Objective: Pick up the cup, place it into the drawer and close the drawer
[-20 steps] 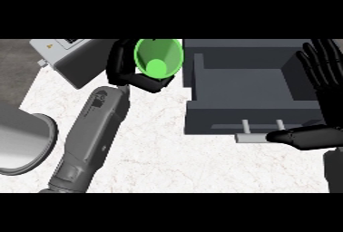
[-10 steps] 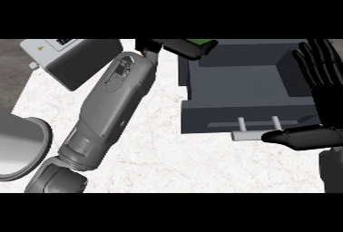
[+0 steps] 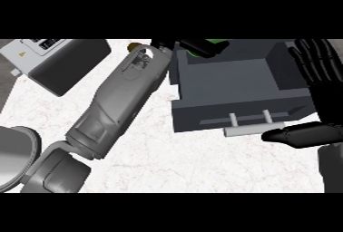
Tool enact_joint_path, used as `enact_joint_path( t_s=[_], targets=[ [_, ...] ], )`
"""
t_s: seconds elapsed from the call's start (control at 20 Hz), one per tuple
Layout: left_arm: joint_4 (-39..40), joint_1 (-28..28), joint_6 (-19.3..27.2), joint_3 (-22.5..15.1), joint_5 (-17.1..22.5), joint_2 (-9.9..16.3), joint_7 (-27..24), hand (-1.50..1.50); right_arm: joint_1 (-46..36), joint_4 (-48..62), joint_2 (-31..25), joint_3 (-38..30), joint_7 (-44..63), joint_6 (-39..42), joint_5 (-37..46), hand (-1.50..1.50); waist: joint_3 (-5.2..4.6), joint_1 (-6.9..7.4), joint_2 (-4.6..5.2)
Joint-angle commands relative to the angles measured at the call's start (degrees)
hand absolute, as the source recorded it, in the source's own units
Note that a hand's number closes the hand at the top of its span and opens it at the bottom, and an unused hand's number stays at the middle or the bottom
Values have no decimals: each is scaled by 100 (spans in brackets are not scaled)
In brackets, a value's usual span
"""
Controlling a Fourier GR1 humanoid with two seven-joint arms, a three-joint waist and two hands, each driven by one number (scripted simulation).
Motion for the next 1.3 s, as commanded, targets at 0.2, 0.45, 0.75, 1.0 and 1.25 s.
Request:
enact_joint_path(
  t_s=[0.2, 0.45, 0.75, 1.0, 1.25],
  targets=[
    [754, 62, -536, -744, 168, -1, 216, 150, -269, 19, 10, 152, 10, 97, -22, -150, 3, -406, 134],
    [567, 268, -359, -1134, 395, -1, 118, -150, -534, 124, 11, 210, 42, 191, -126, -150, 2, -681, 171],
    [115, 463, -379, -911, 1228, -1, -229, -150, -497, 243, 323, 723, -40, 768, -647, -150, -2, -684, 170],
    [-144, 485, -631, -761, 1708, -1, -884, -150, -606, 142, 148, 1162, 243, 1656, -1299, 150, -10, -606, 150],
    [-140, 393, -294, -613, 2095, -1, -1123, -150, -508, 131, -655, 1745, 842, 2440, -841, 150, -18, -322, 49]
  ],
)
